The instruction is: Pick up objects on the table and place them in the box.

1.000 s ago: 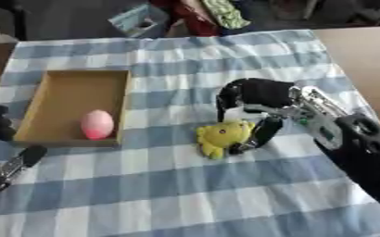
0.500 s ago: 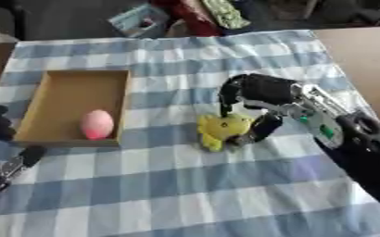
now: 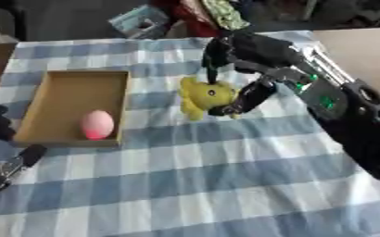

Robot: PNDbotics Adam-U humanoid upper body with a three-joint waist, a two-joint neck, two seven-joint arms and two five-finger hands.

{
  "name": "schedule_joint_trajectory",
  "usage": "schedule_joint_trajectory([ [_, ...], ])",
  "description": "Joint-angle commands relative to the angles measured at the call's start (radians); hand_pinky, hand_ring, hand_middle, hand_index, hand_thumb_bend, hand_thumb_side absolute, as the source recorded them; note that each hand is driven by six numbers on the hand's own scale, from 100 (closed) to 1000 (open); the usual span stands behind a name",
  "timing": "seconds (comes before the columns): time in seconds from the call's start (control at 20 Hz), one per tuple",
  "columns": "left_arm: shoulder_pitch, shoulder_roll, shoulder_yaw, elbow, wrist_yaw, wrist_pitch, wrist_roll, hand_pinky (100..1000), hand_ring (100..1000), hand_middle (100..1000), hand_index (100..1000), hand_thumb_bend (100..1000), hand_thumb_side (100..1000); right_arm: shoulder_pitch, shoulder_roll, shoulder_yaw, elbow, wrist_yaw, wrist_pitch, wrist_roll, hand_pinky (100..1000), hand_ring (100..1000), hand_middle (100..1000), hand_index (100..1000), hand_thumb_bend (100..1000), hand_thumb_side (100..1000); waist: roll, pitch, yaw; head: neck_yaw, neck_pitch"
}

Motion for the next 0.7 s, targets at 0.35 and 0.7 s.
schedule_joint_trajectory([
  [0.35,-0.004,0.013,0.003,-0.02,0.0,-0.002,-0.004,546,530,508,680,799,302,-0.134,0.069,0.007,0.085,-0.038,-0.019,0.031,725,631,417,479,465,255,0.004,-0.027,0.012,-0.012,0.003],
  [0.7,-0.009,0.009,-0.004,-0.021,0.005,-0.003,-0.011,546,531,509,680,798,303,-0.21,0.179,-0.022,0.223,-0.009,-0.026,0.047,725,629,423,484,453,251,0.007,-0.032,0.029,-0.028,0.006],
])
